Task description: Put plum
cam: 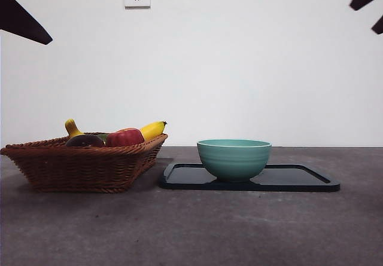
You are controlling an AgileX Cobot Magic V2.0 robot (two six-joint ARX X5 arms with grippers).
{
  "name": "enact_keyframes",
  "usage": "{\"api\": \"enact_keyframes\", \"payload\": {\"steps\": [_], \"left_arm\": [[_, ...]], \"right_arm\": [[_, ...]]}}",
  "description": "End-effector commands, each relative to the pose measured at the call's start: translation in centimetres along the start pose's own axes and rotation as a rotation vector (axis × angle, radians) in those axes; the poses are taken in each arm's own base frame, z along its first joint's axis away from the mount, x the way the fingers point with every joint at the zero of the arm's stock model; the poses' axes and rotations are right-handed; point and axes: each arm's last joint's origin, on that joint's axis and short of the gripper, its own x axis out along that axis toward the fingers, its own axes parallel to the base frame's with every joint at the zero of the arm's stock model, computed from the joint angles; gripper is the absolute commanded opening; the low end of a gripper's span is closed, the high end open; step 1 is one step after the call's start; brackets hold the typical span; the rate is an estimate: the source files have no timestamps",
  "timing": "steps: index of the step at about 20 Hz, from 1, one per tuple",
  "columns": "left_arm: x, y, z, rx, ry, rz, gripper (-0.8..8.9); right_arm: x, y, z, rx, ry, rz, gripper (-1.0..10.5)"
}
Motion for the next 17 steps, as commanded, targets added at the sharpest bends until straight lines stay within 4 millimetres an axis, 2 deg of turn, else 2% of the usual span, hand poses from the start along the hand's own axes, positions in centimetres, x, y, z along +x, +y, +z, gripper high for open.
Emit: {"api": "enact_keyframes", "payload": {"steps": [1, 6, 11, 14, 17], "left_arm": [[-0.2, -0.3, 0.5, 0.018, -0.017, -0.011, 4.05], [-0.2, -0.3, 0.5, 0.019, -0.017, -0.011, 4.05], [-0.2, -0.3, 0.5, 0.019, -0.017, -0.011, 4.05], [-0.2, -0.3, 0.5, 0.023, -0.016, -0.011, 4.05], [-0.2, -0.3, 0.5, 0.027, -0.017, -0.011, 4.05]], "right_arm": [[0.9, 0.0, 1.6, 0.088, -0.014, -0.019, 2.1], [3.8, -0.4, 6.5, 0.091, 0.016, -0.100, 2.1], [8.4, -2.1, 11.4, 0.077, 0.082, -0.177, 2.1], [11.3, -3.2, 13.0, 0.065, 0.125, -0.224, 2.2], [14.1, -4.5, 13.6, 0.058, 0.172, -0.259, 2.2]]}}
